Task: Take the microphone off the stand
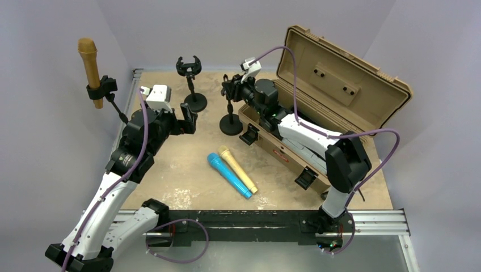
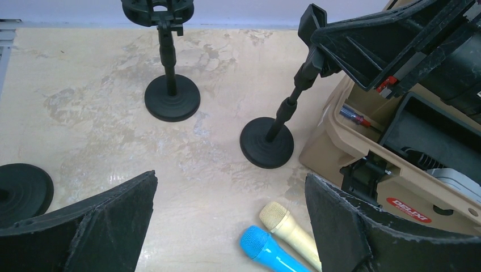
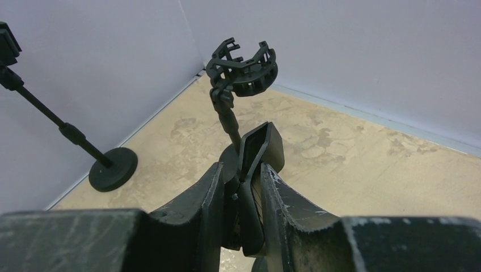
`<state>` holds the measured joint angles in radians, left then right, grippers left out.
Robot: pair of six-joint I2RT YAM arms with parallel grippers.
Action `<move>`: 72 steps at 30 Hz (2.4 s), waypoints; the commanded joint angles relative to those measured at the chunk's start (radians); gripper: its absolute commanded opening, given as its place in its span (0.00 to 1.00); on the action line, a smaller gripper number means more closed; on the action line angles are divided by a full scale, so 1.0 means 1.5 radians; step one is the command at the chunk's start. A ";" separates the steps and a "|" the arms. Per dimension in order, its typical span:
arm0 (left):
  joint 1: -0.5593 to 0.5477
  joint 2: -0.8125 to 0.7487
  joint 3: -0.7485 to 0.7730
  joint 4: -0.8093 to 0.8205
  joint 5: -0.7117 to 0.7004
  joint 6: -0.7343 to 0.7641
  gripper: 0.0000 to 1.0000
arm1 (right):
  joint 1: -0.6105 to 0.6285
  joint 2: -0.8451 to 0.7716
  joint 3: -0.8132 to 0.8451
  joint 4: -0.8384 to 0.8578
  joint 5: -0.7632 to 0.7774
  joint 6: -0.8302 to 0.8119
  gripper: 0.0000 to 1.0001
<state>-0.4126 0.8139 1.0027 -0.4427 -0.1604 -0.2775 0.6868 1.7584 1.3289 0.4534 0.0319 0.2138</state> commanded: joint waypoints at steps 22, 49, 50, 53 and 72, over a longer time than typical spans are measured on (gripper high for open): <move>0.005 0.011 -0.002 0.020 0.006 -0.008 1.00 | 0.000 0.021 -0.024 -0.099 -0.016 -0.020 0.40; 0.049 0.294 0.236 -0.136 -0.203 0.053 1.00 | 0.000 -0.185 -0.186 0.248 -0.193 -0.003 0.87; 0.058 0.306 0.262 -0.152 -0.235 0.062 1.00 | 0.001 -0.190 -0.189 0.248 -0.189 -0.007 0.87; 0.078 0.335 0.327 -0.149 -0.338 0.113 1.00 | 0.001 -0.212 -0.209 0.266 -0.183 -0.010 0.86; 0.283 0.372 0.312 0.329 -0.592 0.453 1.00 | 0.001 -0.262 -0.260 0.311 -0.154 -0.016 0.87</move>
<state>-0.0456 1.3361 1.4460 -0.1379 -0.9234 0.3191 0.6861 1.3918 0.9447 0.8688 -0.2192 0.2016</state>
